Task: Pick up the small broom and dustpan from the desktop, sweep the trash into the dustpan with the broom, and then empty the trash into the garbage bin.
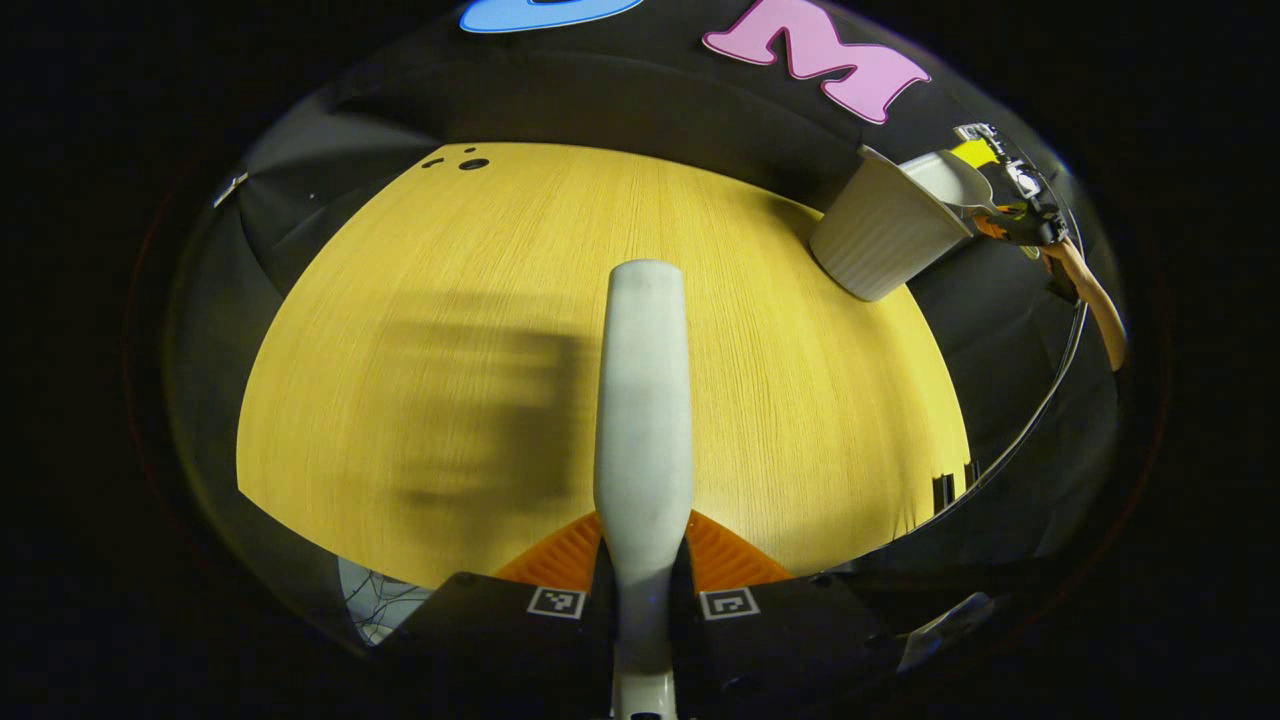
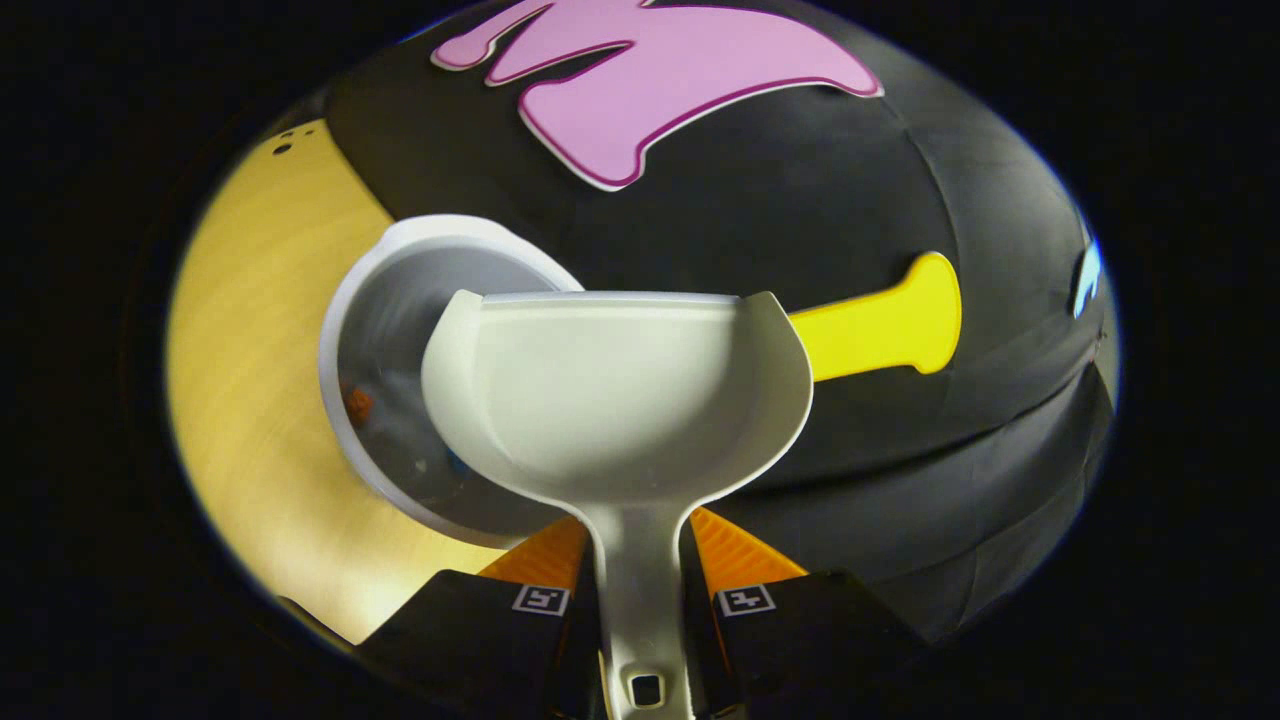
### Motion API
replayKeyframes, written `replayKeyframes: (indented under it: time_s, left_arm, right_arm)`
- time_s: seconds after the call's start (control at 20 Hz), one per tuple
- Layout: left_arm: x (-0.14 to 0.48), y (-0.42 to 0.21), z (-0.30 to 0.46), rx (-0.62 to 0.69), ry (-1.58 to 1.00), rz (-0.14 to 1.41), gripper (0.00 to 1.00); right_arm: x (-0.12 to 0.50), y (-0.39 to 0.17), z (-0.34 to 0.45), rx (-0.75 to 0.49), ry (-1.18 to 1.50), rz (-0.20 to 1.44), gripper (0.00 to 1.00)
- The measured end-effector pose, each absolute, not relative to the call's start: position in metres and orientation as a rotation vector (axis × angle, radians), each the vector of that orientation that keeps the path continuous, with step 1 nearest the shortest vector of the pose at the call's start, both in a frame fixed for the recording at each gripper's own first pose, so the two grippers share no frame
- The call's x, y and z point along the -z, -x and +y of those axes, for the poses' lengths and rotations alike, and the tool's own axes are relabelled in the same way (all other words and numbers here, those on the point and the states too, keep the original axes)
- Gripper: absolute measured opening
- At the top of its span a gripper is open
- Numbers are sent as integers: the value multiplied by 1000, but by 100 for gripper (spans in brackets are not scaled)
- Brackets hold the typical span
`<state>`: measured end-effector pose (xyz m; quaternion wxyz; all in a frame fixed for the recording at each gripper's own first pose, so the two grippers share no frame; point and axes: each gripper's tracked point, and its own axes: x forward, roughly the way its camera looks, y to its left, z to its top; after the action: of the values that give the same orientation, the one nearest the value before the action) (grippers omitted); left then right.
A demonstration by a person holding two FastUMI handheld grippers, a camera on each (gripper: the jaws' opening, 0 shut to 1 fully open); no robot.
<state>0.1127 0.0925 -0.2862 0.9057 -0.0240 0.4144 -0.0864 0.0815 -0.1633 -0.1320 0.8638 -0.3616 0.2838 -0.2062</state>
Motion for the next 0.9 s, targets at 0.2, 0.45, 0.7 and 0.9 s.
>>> replayKeyframes:
  time_s: [0.2,0.45,0.7,0.9]
  left_arm:
    - [280,-120,94,159,25,807,27]
    - [275,-125,99,164,-94,765,27]
    - [272,-130,92,177,-48,715,26]
    - [277,-125,97,176,-47,708,27]
  right_arm:
    - [107,-78,-163,397,581,525,41]
    - [90,-73,-164,316,339,439,41]
    - [98,-67,-175,186,109,350,39]
    - [108,-71,-178,115,43,355,39]
